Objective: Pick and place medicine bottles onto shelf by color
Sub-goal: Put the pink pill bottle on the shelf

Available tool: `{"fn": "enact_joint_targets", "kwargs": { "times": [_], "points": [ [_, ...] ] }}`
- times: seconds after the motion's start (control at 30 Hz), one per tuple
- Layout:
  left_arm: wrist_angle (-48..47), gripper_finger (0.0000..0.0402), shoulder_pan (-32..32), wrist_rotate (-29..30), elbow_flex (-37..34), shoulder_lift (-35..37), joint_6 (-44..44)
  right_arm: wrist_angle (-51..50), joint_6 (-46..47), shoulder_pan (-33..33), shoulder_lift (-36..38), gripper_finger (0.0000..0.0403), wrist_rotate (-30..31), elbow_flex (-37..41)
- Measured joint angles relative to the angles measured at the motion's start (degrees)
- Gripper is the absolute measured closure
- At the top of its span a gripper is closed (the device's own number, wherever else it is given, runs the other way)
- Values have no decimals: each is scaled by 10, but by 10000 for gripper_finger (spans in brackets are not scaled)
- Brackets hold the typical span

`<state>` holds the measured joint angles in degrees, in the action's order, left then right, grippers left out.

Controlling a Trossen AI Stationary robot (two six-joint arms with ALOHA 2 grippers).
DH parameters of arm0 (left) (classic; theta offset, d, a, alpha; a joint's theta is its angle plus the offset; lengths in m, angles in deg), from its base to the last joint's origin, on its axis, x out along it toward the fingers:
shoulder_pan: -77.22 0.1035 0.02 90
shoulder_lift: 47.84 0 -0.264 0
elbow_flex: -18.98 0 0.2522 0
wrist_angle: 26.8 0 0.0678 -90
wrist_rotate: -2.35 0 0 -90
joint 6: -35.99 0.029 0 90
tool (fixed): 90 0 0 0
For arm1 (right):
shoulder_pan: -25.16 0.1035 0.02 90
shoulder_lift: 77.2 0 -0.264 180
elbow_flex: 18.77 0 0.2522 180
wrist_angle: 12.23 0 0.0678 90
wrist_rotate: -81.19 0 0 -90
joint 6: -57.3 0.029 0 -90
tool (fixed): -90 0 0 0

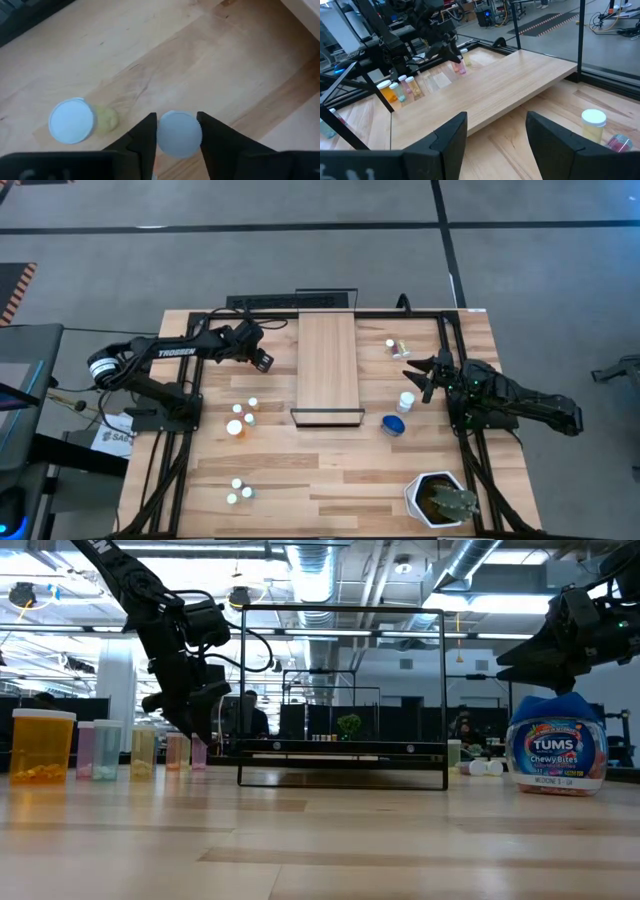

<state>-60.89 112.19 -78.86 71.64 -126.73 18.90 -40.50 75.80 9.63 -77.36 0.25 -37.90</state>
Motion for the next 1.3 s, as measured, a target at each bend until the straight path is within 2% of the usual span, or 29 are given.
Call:
{"fn": "enact_joint_targets", "kwargs": {
  "times": [0.1, 0.23, 0.67, 0.87, 1.3],
  "points": [
    [1, 308, 0, -1, 0, 0, 0, 0, 0, 0, 0, 178, 0, 0],
    [-1, 309, -2, -11, 15, 0, 0, 0, 0, 0, 0, 178, 0, 0],
    [3, 298, -64, 21, 134, -5, 68, 0, 0, 0, 0, 178, 0, 0],
    [-15, 297, -84, 27, 214, -86, 97, 0, 0, 0, 0, 178, 0, 0],
    [-106, 297, -87, 5, 472, -297, 177, 0, 0, 0, 0, 178, 0, 0]
  ]
}}
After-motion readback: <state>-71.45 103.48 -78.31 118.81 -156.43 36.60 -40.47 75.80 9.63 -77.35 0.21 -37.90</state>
